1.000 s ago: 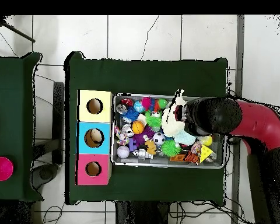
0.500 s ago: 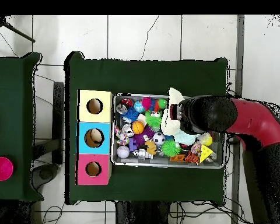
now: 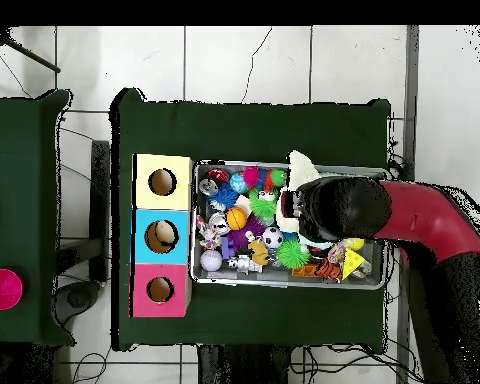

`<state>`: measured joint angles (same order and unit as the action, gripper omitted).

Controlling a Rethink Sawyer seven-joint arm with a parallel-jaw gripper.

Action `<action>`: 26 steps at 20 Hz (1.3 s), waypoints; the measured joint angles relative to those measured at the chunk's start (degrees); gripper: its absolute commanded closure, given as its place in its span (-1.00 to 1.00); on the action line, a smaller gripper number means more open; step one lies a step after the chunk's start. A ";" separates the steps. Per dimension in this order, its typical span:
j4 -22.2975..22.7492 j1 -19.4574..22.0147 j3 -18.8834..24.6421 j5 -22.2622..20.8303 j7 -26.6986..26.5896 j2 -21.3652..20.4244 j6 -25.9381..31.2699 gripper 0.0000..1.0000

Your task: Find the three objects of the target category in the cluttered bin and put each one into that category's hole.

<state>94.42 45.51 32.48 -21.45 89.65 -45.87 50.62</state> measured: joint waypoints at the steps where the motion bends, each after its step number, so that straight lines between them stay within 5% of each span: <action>1: 0.75 -0.15 -0.08 -0.04 0.00 -0.19 -0.39 1.00; 18: 14.44 -3.37 -3.38 -0.34 0.00 -0.61 -13.79 1.00; 26: 17.16 -3.34 -6.15 -1.23 0.00 1.89 -20.39 1.00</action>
<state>111.58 42.16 26.33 -22.68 89.65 -43.98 30.23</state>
